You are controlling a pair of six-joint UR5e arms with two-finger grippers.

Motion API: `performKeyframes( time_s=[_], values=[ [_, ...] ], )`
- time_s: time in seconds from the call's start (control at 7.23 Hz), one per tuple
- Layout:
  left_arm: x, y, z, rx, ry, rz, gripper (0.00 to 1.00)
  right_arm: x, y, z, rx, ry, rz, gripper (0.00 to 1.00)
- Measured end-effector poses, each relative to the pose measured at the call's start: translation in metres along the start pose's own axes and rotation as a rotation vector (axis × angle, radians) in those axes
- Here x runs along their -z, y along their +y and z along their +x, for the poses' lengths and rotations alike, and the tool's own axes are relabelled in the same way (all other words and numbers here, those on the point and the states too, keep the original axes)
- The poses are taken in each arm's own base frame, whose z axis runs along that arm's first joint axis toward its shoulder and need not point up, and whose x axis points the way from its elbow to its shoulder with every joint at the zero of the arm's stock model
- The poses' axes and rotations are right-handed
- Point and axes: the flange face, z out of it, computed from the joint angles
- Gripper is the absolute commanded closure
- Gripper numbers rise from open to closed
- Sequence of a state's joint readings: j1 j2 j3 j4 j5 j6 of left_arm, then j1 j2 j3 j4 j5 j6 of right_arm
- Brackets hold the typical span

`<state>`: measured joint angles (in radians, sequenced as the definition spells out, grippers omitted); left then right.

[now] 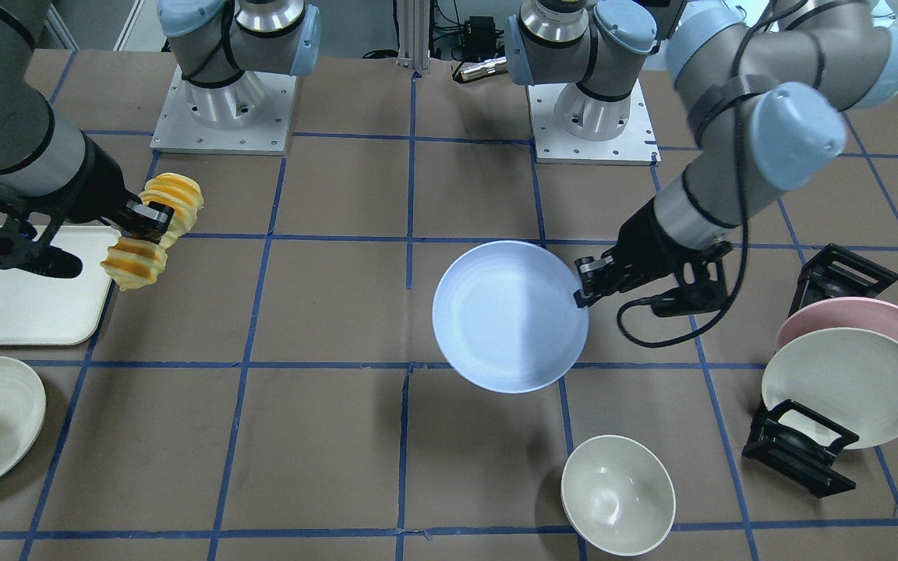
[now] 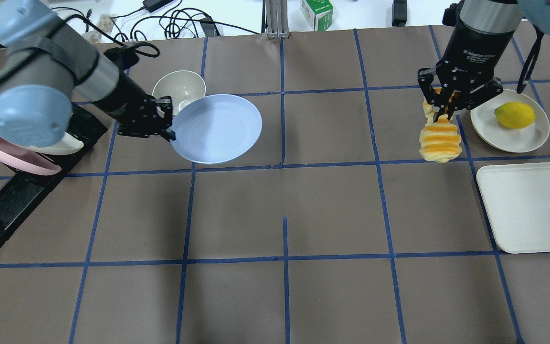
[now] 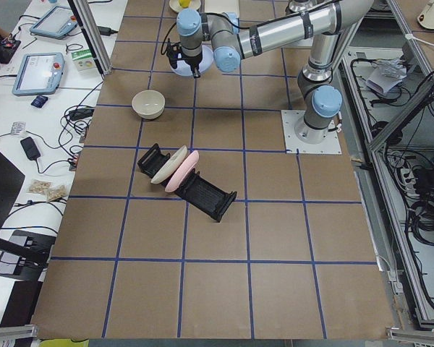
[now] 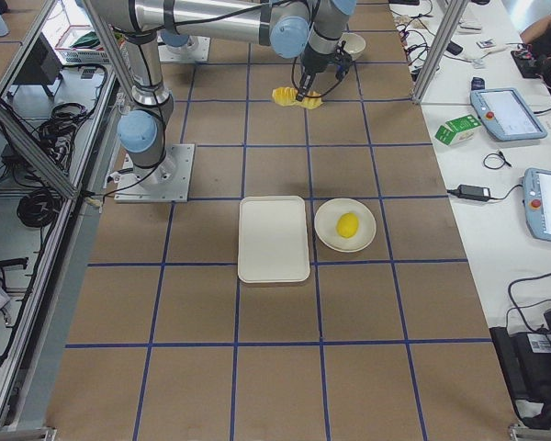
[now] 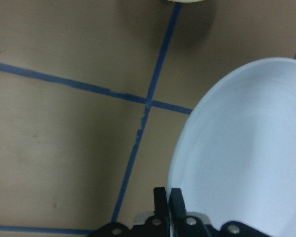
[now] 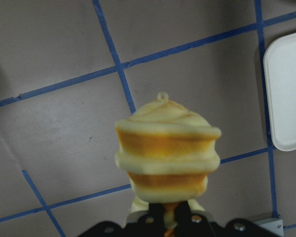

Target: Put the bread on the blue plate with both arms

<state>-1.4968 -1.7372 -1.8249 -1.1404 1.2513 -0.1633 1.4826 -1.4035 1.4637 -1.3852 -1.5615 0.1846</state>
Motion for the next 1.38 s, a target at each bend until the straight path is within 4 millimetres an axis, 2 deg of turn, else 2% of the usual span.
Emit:
performKeyframes(
  time_s=[0.28,0.41,0.55,0.69,0.83,0.97,1.11,1.24,1.38],
  values=[
    [-0.083,0.017,0.029,-0.029,0.032,0.056,1.0,-0.009,-0.003,-0.017,0.007,-0.04,-0.012,1.0],
    [-0.111,0.023,0.038,-0.043,0.036,0.061,1.0,-0.014,-0.004,-0.03,0.016,-0.052,-0.004,1.0],
    [-0.131,0.029,0.044,-0.055,0.033,0.054,1.0,-0.021,-0.005,-0.051,0.026,-0.052,0.008,1.0],
    [-0.144,0.033,0.049,-0.054,0.029,0.045,0.65,-0.031,-0.006,-0.075,0.038,-0.05,0.026,1.0],
    [-0.153,0.036,0.052,-0.046,0.014,0.038,0.14,-0.039,-0.005,-0.1,0.055,-0.05,0.05,1.0],
    [-0.156,0.037,0.053,-0.047,-0.008,0.044,0.0,-0.049,-0.004,-0.12,0.061,-0.049,0.063,1.0],
    [-0.15,0.035,0.053,-0.058,-0.023,0.065,0.0,-0.06,-0.009,-0.138,0.066,-0.055,0.088,1.0],
    [-0.133,0.028,0.05,-0.09,-0.041,0.098,0.0,-0.07,-0.015,-0.155,0.081,-0.066,0.123,1.0],
    [-0.107,0.02,0.045,-0.133,-0.072,0.114,0.0,-0.085,-0.018,-0.174,0.106,-0.064,0.13,1.0]
  ],
)
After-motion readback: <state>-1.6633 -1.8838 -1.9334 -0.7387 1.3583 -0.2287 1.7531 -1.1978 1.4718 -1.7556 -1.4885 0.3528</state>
